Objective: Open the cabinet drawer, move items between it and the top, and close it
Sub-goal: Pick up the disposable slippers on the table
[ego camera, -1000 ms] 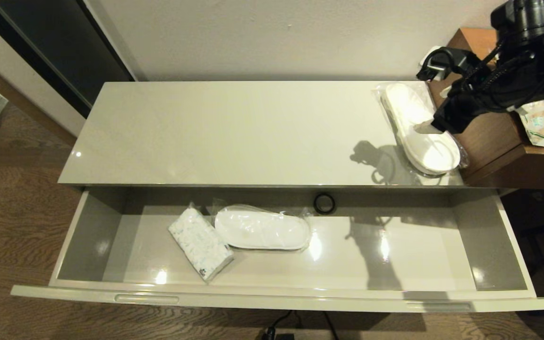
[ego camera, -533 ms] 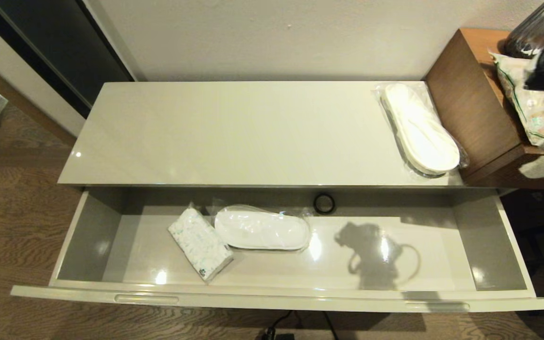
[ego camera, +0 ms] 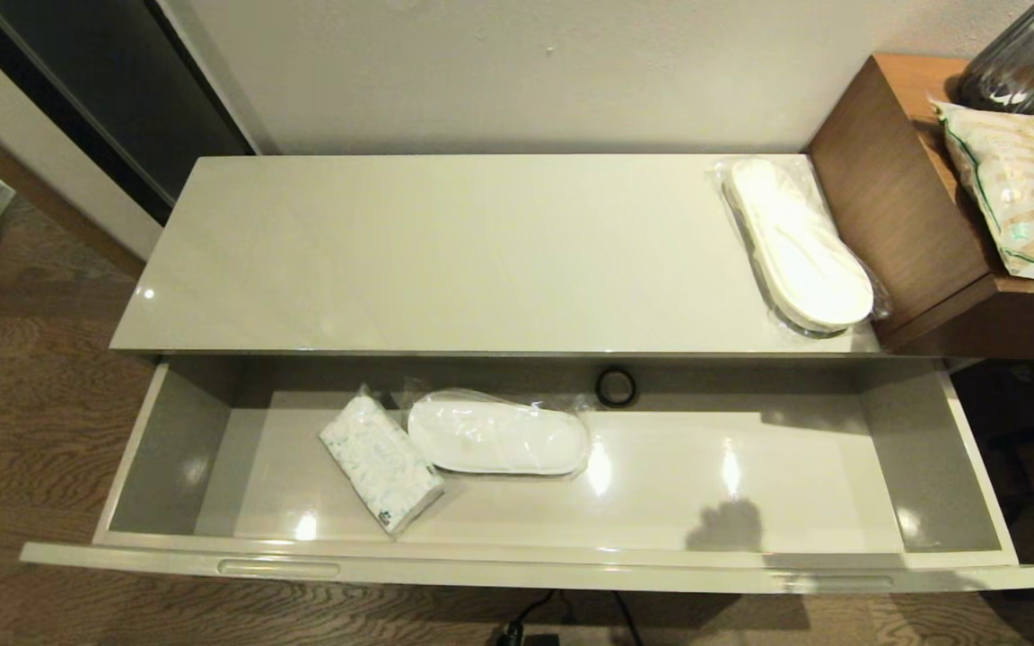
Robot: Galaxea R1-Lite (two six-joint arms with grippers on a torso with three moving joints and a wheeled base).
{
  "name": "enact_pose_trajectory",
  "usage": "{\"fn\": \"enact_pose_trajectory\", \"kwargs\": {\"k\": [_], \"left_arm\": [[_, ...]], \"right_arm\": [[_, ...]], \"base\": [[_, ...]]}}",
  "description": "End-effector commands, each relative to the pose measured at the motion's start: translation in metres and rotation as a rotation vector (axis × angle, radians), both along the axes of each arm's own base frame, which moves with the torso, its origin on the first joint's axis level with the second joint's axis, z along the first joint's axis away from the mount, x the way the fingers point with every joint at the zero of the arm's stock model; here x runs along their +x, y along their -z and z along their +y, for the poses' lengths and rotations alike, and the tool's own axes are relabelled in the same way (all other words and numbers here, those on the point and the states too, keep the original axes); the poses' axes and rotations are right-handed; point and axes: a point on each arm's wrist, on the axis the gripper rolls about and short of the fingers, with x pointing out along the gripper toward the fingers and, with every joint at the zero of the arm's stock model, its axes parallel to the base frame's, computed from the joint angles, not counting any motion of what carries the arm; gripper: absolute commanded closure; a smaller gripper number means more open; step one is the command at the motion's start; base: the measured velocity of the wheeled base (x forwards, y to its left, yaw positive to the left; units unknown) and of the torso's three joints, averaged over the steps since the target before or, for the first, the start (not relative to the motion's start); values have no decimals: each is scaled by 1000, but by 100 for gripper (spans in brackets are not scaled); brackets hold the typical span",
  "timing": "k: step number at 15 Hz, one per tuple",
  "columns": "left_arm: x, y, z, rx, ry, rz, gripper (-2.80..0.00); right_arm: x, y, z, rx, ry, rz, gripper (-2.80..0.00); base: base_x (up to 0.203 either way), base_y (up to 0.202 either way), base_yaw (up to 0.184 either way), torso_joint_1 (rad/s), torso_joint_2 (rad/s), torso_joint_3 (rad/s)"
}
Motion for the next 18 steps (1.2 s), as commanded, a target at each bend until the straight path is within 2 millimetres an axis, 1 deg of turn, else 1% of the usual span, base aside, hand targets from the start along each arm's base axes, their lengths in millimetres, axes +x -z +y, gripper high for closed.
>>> {"fn": "enact_pose_trajectory", "kwargs": {"k": [1, 2, 3, 4, 6, 7, 8, 9, 10, 11, 12, 14, 16, 17, 18], "left_arm": [[0, 0, 0, 0, -1, 1, 0], [0, 0, 0, -1, -1, 1, 0], [0, 0, 0, -1, -1, 1, 0], [0, 0, 0, 0, -1, 1, 0], [0, 0, 0, 0, -1, 1, 0], [0, 0, 0, -1, -1, 1, 0], [0, 0, 0, -1, -1, 1, 0], [0, 0, 0, 0, -1, 1, 0], [0, 0, 0, -1, -1, 1, 0], [-1, 0, 0, -3, -4, -6, 0], [-1, 0, 0, 5, -4, -8, 0], [0, 0, 0, -4, -8, 4, 0], [0, 0, 0, -6, -7, 4, 0], [0, 0, 0, -6, -8, 4, 0], [0, 0, 0, -6, -7, 4, 0]], "right_arm": [[-13, -1, -5, 70, 145, -67, 0], [-16, -2, -5, 98, 186, -91, 0], [-26, -3, -7, 114, 192, -123, 0], [-41, -3, -8, 129, 186, -155, 0], [-67, -1, -9, 208, 122, -197, 0], [-76, 3, -9, 248, 85, -197, 0], [-87, 11, -9, 268, 68, -188, 0], [-101, 27, -10, 281, 60, -162, 0], [-116, 48, -11, 289, 60, -120, 0], [-136, 75, -13, 293, 58, -103, 0], [-158, 107, -14, 295, 61, -120, 0], [-193, 166, -12, 290, 65, -200, 0], [-217, 217, -9, 271, 45, -304, 0], [-224, 233, -8, 273, 45, -350, 0], [-227, 239, -7, 281, 48, -404, 0]], "base": [[0, 0, 0, 0, 0, 0], [0, 0, 0, 0, 0, 0], [0, 0, 0, 0, 0, 0], [0, 0, 0, 0, 0, 0], [0, 0, 0, 0, 0, 0], [0, 0, 0, 0, 0, 0], [0, 0, 0, 0, 0, 0], [0, 0, 0, 0, 0, 0], [0, 0, 0, 0, 0, 0], [0, 0, 0, 0, 0, 0], [0, 0, 0, 0, 0, 0], [0, 0, 0, 0, 0, 0], [0, 0, 0, 0, 0, 0], [0, 0, 0, 0, 0, 0], [0, 0, 0, 0, 0, 0]]}}
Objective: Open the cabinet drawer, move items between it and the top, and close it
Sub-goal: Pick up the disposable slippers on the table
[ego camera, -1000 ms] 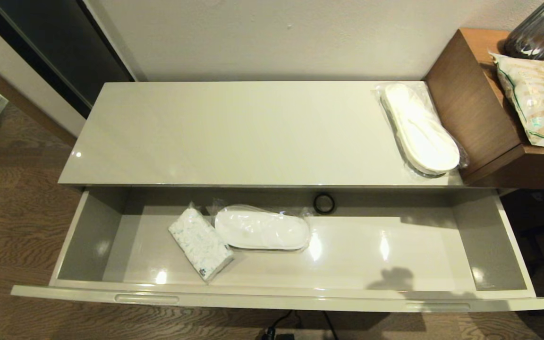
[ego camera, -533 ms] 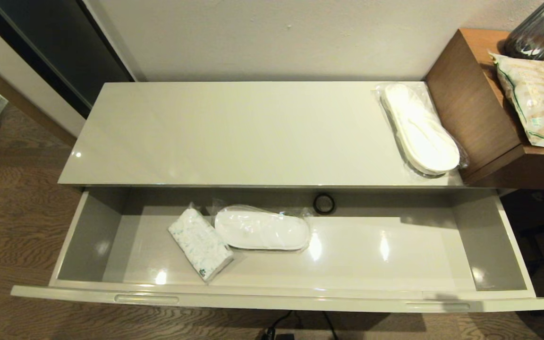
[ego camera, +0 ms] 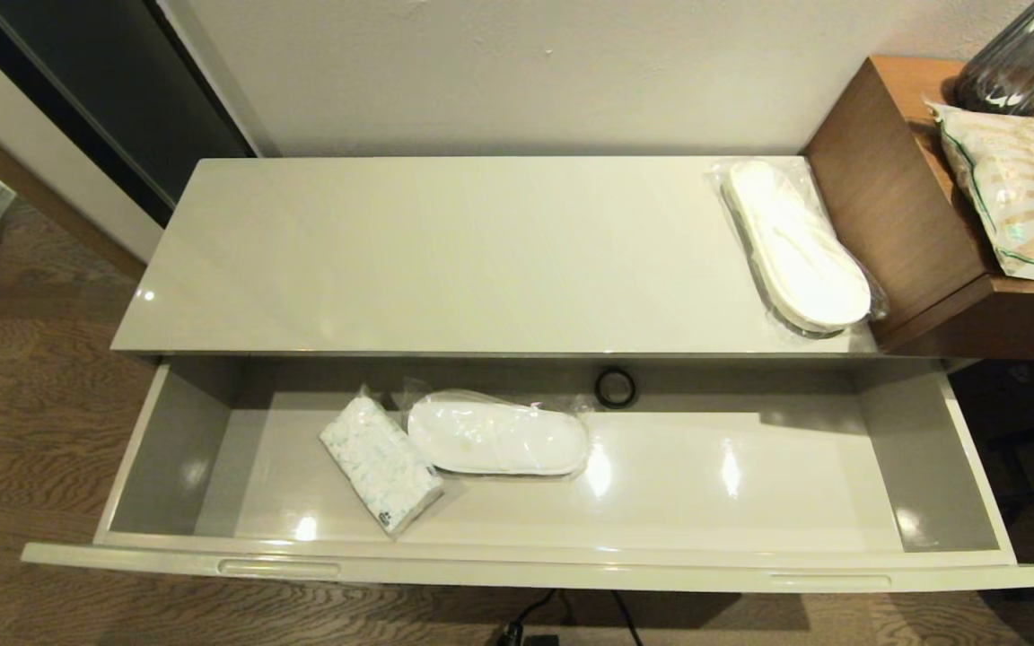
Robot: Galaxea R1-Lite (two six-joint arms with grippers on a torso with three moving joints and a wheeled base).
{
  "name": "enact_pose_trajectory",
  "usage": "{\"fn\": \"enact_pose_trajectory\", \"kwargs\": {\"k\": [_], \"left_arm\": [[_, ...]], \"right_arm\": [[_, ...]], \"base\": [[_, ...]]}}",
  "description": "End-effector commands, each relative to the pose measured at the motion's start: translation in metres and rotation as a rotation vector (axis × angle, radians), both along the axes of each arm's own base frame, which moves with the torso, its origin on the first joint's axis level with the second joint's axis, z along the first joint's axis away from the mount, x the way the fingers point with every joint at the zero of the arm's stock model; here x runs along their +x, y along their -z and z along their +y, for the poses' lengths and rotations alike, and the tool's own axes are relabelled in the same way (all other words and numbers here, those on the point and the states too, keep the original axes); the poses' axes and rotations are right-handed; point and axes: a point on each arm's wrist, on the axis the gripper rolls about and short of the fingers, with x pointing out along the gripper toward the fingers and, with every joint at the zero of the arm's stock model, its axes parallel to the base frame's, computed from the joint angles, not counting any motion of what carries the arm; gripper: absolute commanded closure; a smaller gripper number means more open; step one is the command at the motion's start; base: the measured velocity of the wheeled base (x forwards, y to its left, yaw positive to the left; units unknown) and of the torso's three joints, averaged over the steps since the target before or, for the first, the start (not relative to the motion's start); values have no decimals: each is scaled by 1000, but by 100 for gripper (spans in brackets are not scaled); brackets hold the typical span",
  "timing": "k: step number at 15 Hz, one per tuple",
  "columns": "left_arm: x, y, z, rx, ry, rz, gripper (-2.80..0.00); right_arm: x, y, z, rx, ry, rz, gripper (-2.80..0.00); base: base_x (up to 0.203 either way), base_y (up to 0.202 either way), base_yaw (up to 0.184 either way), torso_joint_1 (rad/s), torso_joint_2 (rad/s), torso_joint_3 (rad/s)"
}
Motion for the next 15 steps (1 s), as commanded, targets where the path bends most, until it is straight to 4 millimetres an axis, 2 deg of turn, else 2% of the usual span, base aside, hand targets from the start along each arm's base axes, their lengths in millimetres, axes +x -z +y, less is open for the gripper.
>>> {"fn": "enact_pose_trajectory", "kwargs": {"k": [1, 6, 7, 8, 11, 13, 15], "left_arm": [[0, 0, 0, -1, 0, 0, 0], [0, 0, 0, -1, -1, 1, 0], [0, 0, 0, -1, -1, 1, 0], [0, 0, 0, -1, -1, 3, 0], [0, 0, 0, -1, -1, 3, 0], [0, 0, 0, -1, -1, 3, 0], [0, 0, 0, -1, -1, 1, 0]], "right_arm": [[-22, 34, 3, 19, 20, -226, 0], [40, 16, 5, 12, -25, -589, 0], [56, 21, 6, -17, -63, -634, 0], [73, 34, 6, -47, -97, -641, 0], [112, 87, 7, -93, -160, -621, 0], [119, 108, 8, -65, -191, -553, 0], [116, 100, 8, -29, -204, -561, 0]], "base": [[0, 0, 0, 0, 0, 0], [0, 0, 0, 0, 0, 0], [0, 0, 0, 0, 0, 0], [0, 0, 0, 0, 0, 0], [0, 0, 0, 0, 0, 0], [0, 0, 0, 0, 0, 0], [0, 0, 0, 0, 0, 0]]}}
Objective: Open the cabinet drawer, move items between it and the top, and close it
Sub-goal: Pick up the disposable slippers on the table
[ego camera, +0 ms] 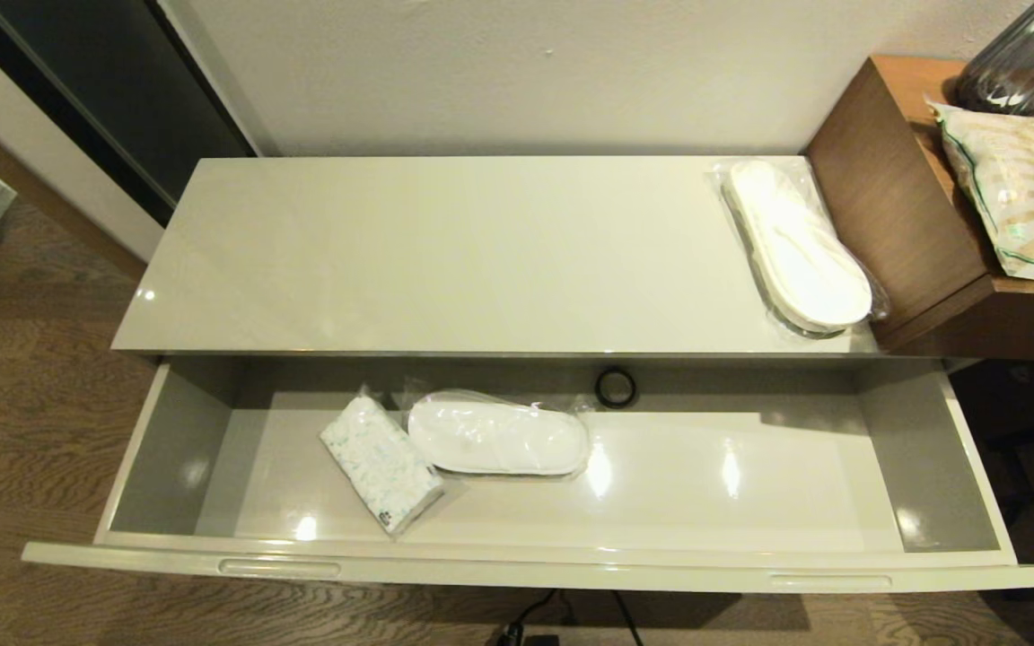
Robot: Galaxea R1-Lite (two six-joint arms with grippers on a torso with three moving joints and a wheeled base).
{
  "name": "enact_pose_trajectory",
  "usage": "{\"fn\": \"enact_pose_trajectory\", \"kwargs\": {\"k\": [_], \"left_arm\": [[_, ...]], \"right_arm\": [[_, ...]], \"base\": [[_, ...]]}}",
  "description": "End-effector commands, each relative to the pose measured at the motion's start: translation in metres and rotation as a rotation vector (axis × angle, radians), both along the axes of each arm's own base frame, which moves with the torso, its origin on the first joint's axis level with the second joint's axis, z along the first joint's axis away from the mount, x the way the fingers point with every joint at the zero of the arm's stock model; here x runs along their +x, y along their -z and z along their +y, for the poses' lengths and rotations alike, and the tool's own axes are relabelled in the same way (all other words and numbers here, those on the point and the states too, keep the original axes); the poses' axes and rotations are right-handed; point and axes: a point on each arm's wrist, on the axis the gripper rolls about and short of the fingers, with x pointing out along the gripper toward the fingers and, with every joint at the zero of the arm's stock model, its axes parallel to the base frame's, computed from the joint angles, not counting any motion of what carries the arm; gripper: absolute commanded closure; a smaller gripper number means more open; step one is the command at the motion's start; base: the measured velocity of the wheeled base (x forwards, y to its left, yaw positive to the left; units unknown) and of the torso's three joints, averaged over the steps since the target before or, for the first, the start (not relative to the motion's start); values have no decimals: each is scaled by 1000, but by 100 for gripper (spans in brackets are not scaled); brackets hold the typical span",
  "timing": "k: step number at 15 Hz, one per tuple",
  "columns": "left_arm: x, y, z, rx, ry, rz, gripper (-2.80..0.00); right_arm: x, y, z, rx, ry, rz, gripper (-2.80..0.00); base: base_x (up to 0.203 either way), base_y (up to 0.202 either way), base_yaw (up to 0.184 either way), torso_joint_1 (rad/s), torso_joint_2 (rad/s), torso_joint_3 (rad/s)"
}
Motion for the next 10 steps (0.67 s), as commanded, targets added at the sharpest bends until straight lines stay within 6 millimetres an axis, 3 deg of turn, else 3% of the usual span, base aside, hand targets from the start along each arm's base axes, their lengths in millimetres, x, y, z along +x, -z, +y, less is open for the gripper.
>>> {"fn": "enact_pose_trajectory", "kwargs": {"k": [1, 10], "left_arm": [[0, 0, 0, 0, 0, 0, 0], [0, 0, 0, 0, 0, -2, 0]], "right_arm": [[1, 2, 0, 10, -8, 23, 0], [2, 1, 0, 8, -10, -28, 0]], "base": [[0, 0, 0, 0, 0, 0], [0, 0, 0, 0, 0, 0]]}}
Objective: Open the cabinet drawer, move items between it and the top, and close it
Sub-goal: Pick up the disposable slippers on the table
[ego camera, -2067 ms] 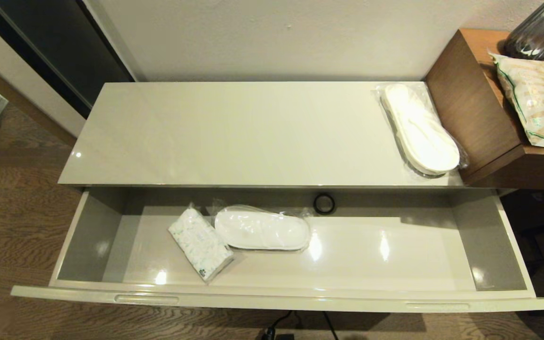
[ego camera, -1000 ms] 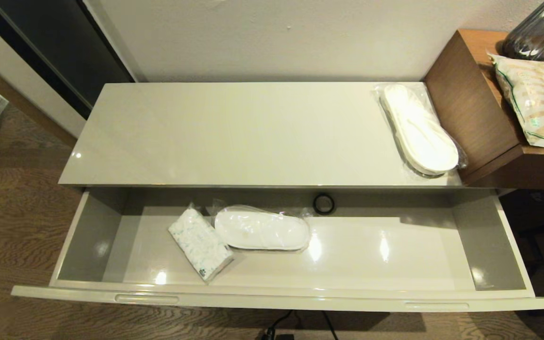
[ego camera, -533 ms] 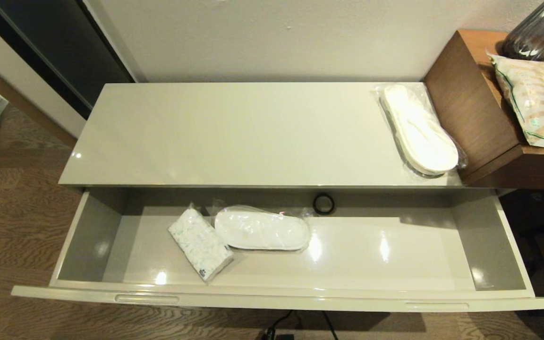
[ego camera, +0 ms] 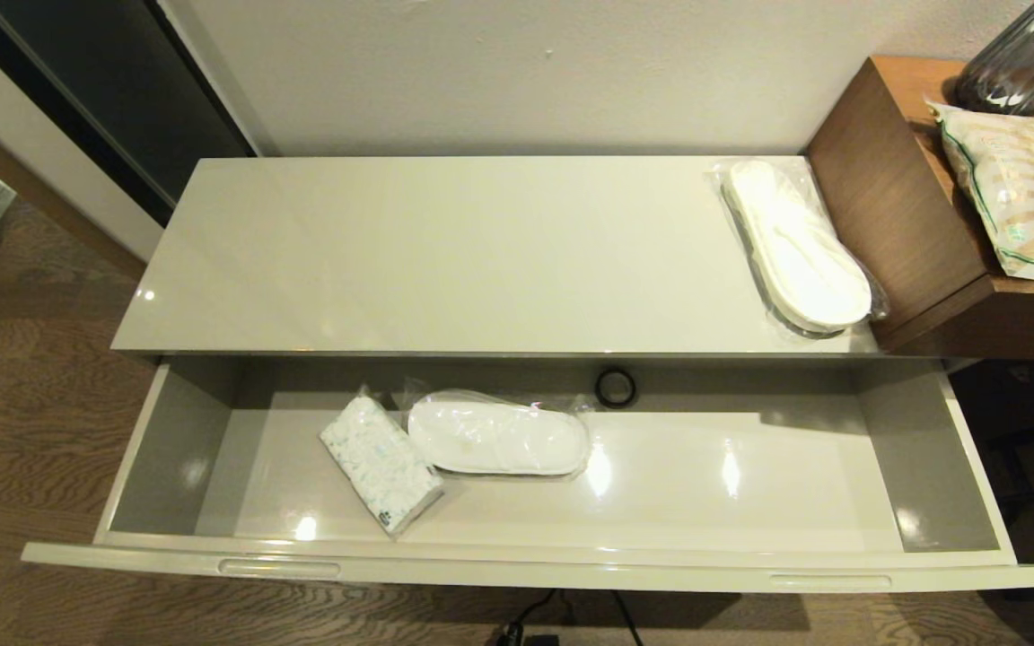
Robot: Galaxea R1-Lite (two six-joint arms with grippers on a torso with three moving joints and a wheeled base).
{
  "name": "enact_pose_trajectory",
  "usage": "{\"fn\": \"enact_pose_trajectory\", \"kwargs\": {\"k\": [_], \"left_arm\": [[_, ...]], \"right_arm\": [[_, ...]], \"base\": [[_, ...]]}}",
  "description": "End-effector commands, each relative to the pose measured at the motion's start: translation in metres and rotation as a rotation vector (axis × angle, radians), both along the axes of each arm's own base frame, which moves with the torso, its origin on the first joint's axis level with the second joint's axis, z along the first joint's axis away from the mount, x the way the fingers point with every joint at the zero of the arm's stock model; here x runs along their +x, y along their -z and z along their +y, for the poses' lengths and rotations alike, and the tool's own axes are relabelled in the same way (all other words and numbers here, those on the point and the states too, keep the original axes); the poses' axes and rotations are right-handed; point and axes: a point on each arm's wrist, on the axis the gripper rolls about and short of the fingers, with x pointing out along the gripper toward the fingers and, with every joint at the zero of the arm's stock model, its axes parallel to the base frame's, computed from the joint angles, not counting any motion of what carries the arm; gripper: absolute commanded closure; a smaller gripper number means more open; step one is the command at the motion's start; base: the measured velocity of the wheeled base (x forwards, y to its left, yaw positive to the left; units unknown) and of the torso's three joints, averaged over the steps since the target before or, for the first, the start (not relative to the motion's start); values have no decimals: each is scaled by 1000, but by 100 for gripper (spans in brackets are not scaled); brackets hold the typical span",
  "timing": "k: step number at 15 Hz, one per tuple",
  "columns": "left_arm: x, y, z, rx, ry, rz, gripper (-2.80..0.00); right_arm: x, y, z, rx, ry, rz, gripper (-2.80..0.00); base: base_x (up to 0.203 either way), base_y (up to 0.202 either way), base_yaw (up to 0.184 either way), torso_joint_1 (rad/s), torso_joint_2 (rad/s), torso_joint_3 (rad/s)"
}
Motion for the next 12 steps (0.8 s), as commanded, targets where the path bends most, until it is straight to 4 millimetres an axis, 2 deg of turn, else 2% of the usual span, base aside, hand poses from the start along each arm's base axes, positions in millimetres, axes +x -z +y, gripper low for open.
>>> {"fn": "enact_pose_trajectory", "kwargs": {"k": [1, 8, 10, 12], "left_arm": [[0, 0, 0, -1, -1, -2, 0], [0, 0, 0, -1, -1, 0, 0], [0, 0, 0, -1, -1, -2, 0], [0, 0, 0, -1, -1, -2, 0]], "right_arm": [[1, 0, 0, -6, 0, 2, 0], [0, -1, 0, -2, 3, 6, 0], [-11, -24, 0, -1, -5, -23, 0], [-40, -64, 2, 11, -60, -38, 0]], "base": [[0, 0, 0, 0, 0, 0], [0, 0, 0, 0, 0, 0], [0, 0, 0, 0, 0, 0], [0, 0, 0, 0, 0, 0]]}}
